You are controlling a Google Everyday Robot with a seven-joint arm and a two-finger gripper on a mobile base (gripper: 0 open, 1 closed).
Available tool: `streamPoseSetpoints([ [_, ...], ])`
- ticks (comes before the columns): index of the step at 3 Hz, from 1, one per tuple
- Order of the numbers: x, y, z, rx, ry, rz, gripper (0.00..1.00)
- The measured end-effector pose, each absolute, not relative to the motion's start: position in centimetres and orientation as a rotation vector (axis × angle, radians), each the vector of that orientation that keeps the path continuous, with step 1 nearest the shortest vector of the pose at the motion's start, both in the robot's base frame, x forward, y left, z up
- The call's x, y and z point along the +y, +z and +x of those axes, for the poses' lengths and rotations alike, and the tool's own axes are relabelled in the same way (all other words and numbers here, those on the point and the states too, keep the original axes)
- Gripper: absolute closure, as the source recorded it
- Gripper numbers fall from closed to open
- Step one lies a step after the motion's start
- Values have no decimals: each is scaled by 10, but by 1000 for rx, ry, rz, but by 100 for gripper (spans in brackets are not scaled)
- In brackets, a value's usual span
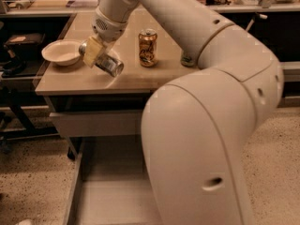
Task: Place redbull can into middle drawer
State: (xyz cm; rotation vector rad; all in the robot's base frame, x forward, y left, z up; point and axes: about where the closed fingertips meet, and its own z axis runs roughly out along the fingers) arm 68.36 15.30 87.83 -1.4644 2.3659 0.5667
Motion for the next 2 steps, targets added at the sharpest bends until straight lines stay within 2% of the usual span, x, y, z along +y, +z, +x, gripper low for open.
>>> streamPoseSetpoints([
  [1, 151, 902, 640, 2371, 632, -1353, 100],
  [2, 153, 878, 622, 2417, 638, -1387, 100],
])
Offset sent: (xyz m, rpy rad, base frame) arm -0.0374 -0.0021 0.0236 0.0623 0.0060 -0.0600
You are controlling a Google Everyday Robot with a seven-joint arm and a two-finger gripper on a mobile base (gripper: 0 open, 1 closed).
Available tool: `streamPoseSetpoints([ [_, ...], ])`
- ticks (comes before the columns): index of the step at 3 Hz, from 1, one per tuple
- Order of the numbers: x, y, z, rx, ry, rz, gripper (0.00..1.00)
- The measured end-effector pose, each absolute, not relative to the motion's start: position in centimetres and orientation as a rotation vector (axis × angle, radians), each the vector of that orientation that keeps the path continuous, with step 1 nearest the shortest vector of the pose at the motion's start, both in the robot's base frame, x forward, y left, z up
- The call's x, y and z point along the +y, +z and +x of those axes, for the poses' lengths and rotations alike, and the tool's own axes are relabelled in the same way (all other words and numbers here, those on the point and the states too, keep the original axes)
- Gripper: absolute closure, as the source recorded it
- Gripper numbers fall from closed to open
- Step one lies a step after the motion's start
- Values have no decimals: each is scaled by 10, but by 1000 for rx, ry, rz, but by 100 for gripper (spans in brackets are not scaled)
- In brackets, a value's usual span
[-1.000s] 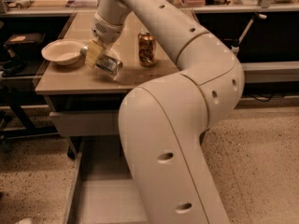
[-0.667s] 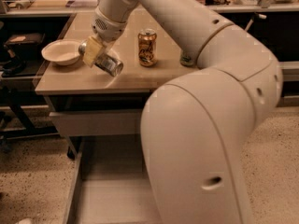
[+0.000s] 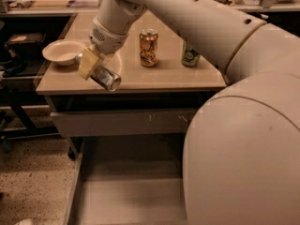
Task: Place redbull can into middle drawer
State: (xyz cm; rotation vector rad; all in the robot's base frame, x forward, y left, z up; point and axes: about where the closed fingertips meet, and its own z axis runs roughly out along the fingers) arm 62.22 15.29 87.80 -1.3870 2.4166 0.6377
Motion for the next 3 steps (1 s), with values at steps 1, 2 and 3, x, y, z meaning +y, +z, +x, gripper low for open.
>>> streamPoseSetpoints([
  [1, 153, 878, 622, 2417, 638, -1387, 100],
  [2, 150, 863, 609, 2456, 663, -1338, 100],
  [3, 144, 839, 583, 2517, 716, -1231, 100],
])
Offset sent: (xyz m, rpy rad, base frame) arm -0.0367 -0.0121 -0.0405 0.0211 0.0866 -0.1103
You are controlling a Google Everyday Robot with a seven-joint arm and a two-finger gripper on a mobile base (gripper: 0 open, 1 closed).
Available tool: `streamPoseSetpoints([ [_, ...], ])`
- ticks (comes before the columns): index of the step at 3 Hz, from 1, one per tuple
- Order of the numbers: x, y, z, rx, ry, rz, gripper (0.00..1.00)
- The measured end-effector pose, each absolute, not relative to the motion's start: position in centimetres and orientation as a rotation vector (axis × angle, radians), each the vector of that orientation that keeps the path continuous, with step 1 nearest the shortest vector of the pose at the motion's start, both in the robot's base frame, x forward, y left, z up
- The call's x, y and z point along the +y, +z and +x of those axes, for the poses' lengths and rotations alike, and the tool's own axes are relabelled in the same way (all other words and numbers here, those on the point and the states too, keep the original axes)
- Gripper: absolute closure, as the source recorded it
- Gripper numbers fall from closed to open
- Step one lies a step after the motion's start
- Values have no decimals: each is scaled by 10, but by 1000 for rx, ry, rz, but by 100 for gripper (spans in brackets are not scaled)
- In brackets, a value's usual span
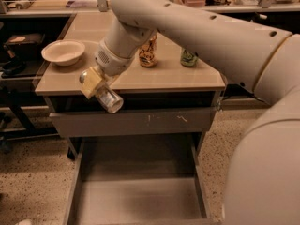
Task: Place redbull can into middle drawer
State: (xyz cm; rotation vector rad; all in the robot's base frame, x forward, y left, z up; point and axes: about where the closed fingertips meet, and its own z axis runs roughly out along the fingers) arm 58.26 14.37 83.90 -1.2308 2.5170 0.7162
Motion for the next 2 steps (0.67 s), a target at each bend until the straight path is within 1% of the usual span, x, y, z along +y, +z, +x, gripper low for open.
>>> streamPoseSetpoints([
  [2, 125, 792, 527, 2595, 856, -1067, 100],
])
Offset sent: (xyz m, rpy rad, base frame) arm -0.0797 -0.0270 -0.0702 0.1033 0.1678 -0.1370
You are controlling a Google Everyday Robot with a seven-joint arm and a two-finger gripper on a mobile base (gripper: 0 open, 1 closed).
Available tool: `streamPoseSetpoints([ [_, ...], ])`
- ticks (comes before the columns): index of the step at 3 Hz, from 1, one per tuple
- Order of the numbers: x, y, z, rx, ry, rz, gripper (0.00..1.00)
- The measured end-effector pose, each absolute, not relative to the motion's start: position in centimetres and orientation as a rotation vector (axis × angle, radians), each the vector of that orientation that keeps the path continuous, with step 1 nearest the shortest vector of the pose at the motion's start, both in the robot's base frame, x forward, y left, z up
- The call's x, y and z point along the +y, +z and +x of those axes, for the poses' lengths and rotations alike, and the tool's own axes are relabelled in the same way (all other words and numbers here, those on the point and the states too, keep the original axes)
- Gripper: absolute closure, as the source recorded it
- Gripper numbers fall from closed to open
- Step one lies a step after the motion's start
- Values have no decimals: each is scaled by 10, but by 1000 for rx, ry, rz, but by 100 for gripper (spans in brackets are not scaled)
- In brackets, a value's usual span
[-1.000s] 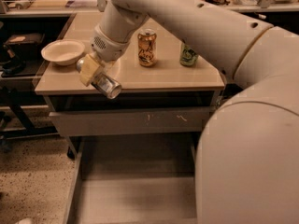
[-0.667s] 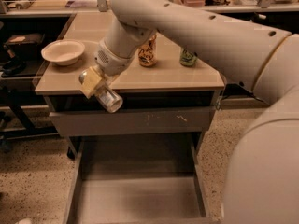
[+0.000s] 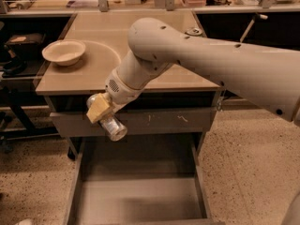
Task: Place redbull can into middle drawer
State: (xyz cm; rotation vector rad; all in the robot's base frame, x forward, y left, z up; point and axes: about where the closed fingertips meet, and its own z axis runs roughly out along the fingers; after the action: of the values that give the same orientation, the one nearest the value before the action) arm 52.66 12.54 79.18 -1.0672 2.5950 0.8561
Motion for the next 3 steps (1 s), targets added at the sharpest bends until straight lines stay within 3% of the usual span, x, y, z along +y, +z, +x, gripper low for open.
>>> streamPoseSetpoints([
  [2, 120, 774, 515, 2617, 877, -1017, 100],
  [3, 102, 711, 488, 2712, 979, -806, 100],
])
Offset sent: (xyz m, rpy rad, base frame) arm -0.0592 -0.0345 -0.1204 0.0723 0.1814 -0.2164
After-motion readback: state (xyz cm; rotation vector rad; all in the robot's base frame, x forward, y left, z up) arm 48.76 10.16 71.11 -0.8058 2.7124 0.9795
